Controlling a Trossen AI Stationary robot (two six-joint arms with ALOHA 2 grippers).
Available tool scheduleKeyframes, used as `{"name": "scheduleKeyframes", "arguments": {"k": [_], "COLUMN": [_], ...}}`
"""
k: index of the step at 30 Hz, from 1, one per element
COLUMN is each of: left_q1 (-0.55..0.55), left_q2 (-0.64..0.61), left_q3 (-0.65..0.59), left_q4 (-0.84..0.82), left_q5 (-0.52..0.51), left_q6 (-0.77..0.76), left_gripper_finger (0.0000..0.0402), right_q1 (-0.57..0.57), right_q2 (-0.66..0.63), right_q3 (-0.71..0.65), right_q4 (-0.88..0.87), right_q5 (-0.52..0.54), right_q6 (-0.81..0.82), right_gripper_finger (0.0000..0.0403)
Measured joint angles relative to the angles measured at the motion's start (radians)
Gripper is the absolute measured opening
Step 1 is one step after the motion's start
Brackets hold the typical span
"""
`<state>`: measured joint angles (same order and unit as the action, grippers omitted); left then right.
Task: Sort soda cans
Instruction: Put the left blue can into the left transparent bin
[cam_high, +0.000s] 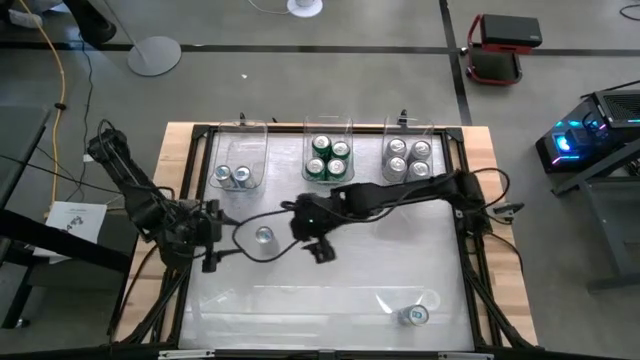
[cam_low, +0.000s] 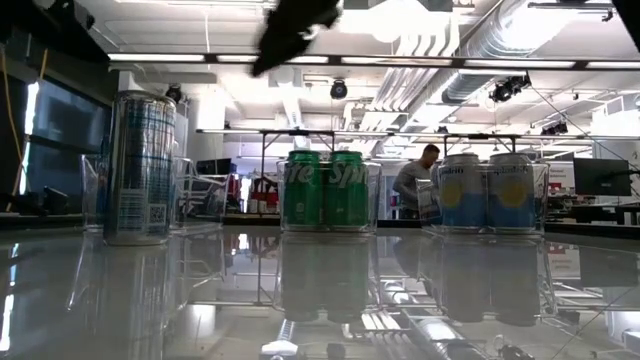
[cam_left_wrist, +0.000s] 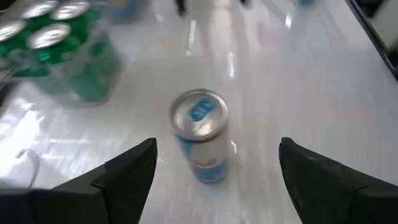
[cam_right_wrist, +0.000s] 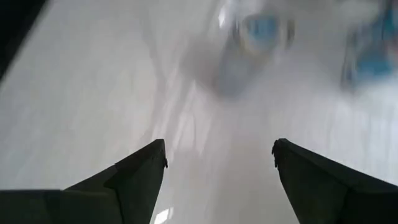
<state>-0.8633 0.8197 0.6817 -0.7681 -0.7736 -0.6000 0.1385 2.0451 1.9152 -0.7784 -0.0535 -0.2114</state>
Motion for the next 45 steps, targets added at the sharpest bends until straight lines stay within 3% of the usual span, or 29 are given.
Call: {"name": "scheduleKeyframes", "arguments": {"k": [5,14,20,27,37,45], "left_q1": [0.134,0.419,0.526,0.600,0.646,0.654], "left_q2": [0.008,0.050,0.138,0.257,0.358,0.384], "left_q3": [0.000,0.000,0.000,0.036,0.089,0.089], "left_q4": [0.083,0.175,0.238,0.279,0.155,0.166], "left_q5": [0.189,0.537,0.612,0.694,0.744,0.752], "left_q6": [0.168,0.476,0.711,0.820,0.891,0.867], "left_gripper_finger": [0.0314,0.0314,0.0314,0.0315,0.0315,0.0301], "right_q1": [0.078,0.307,0.437,0.492,0.490,0.490], "right_q2": [-0.028,-0.040,-0.040,-0.039,-0.039,-0.039], "right_q3": [0.000,-0.002,-0.002,-0.002,-0.002,-0.002], "right_q4": [-0.237,-0.517,-0.660,-0.692,-0.699,-0.699], "right_q5": [0.140,0.619,0.869,0.949,0.963,0.964], "right_q6": [0.156,0.576,0.867,0.995,0.997,0.997], "right_gripper_finger": [0.0291,0.0291,0.0291,0.0291,0.0291,0.0291]}}
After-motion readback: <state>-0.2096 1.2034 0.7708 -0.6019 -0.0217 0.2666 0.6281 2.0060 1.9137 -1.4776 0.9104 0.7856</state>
